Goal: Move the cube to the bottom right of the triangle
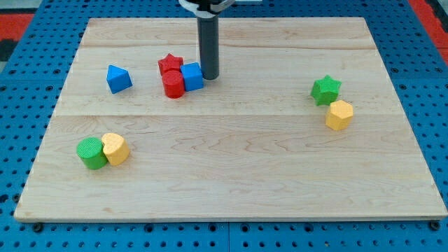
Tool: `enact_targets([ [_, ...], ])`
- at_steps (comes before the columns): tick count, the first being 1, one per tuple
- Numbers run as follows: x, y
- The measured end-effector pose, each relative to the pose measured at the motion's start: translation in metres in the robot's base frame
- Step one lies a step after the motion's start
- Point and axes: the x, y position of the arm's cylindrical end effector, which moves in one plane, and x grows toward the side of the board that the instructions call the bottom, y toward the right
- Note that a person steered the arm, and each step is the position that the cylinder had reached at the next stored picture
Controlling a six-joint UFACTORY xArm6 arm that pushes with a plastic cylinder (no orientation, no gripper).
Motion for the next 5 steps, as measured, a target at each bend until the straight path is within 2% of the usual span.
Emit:
enact_targets([
  [2, 0.0, -0.051],
  [4, 0.0, -0.064],
  [5, 0.0, -0.104],
])
